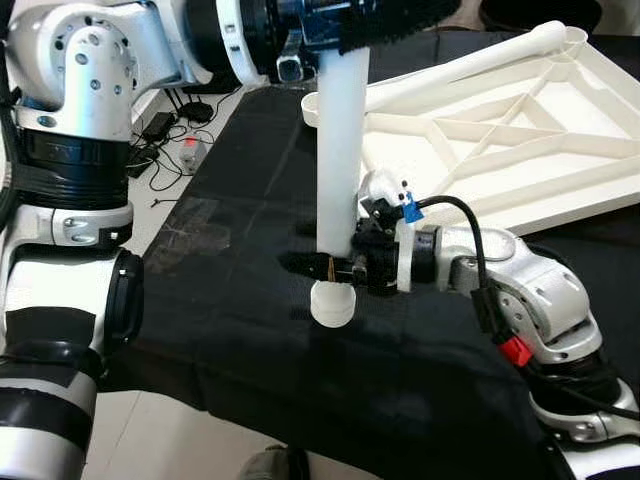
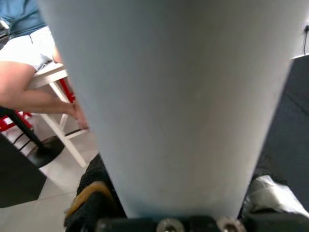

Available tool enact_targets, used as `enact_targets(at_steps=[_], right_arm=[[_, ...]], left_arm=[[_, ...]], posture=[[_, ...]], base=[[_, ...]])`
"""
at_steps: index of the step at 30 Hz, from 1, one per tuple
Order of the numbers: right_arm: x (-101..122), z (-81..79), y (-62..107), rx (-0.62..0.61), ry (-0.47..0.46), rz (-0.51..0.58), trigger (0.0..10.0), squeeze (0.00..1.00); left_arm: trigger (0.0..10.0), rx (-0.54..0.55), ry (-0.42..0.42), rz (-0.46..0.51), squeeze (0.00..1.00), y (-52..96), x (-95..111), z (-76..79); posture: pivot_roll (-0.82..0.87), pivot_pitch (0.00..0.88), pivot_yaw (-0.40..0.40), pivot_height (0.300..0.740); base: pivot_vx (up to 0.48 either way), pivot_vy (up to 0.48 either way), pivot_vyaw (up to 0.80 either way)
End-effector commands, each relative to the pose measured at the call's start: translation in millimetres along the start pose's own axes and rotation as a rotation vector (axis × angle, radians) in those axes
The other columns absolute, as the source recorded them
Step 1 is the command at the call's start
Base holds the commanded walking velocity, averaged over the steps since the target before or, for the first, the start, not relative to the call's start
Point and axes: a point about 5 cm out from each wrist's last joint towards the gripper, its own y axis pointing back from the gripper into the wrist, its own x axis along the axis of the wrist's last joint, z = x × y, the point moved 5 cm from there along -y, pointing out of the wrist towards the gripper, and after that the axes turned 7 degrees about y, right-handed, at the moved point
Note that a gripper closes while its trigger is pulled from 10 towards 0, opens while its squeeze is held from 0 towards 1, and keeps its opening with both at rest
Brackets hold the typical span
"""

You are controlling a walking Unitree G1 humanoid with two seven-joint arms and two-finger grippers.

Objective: Building children table

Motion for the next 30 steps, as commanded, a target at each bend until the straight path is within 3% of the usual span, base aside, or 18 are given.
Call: enact_targets(at_steps=[1,8,13,14,15,16,17,20,24,25,28,29,30], right_arm=[[-3,-2.1,-3.5,0.018,-0.064,-0.006,0.0,0.00],[10,-9.0,-15.8,0.015,-0.152,0.080,0.0,0.00],[13,-3.0,-19.7,-0.057,-0.149,0.103,0.0,0.00],[17,4.9,-20.4,-0.121,-0.127,0.130,0.0,0.00],[17,4.9,-20.4,-0.121,-0.127,0.130,0.0,0.00],[20,14.2,-20.2,-0.188,-0.099,0.148,0.0,0.00],[24,25.4,-18.6,-0.267,-0.052,0.157,0.0,0.00],[27,31.9,-17.1,-0.313,-0.020,0.160,0.0,0.00],[29,43.5,-12.0,-0.383,-0.006,0.167,0.0,0.00],[28,49.7,-6.1,-0.414,0.003,0.156,0.0,0.00],[28,50.9,-4.3,-0.418,0.007,0.151,0.0,0.00],[26,59.5,3.1,-0.449,0.035,0.129,0.0,0.00],[26,59.5,3.1,-0.449,0.035,0.129,0.0,0.00]], left_arm=[[0.0,-0.066,-0.061,-0.028,0.00,-3.1,4,14.0],[0.0,-0.095,-0.088,-0.056,0.00,-6.1,-1,15.9],[0.0,-0.095,-0.102,-0.050,0.00,-8.4,-1,14.6],[3.7,-0.071,-0.108,-0.036,0.72,-9.7,0,11.9],[3.7,-0.071,-0.108,-0.036,0.72,-9.7,0,11.9],[10.0,-0.052,-0.111,-0.016,1.00,-10.3,1,10.0],[10.0,-0.025,-0.109,0.015,1.00,-8.7,5,8.2],[10.0,-0.008,-0.107,0.034,1.00,-7.2,8,7.3],[10.0,0.032,-0.099,0.112,1.00,8.9,29,10.9],[10.0,0.078,-0.099,0.184,1.00,33.0,52,18.3],[10.0,0.091,-0.101,0.203,1.00,40.1,59,21.2],[10.0,0.135,-0.109,0.251,1.00,55.2,74,30.0],[10.0,0.135,-0.109,0.251,1.00,55.2,74,30.0]], posture=[[0.04,0.211,0.074,0.740],[0.03,0.208,0.076,0.740],[0.03,0.203,0.080,0.740],[0.03,0.202,0.080,0.740],[0.03,0.202,0.080,0.740],[0.03,0.200,0.079,0.740],[0.03,0.197,0.080,0.740],[0.03,0.196,0.079,0.740],[0.03,0.196,0.078,0.740],[0.04,0.200,0.082,0.740],[0.04,0.200,0.080,0.740],[0.04,0.204,0.079,0.740],[0.04,0.204,0.079,0.740]], base=[[0.000,0.000,0.00],[0.000,0.000,0.00],[0.000,0.000,0.00],[0.000,0.000,0.00],[0.000,0.000,0.00],[0.000,0.000,0.00],[0.000,0.000,0.00],[0.000,0.000,0.00],[0.000,0.000,0.00],[0.000,0.000,0.00],[0.000,0.000,0.00],[0.000,0.000,0.00],[0.000,0.000,0.00]])
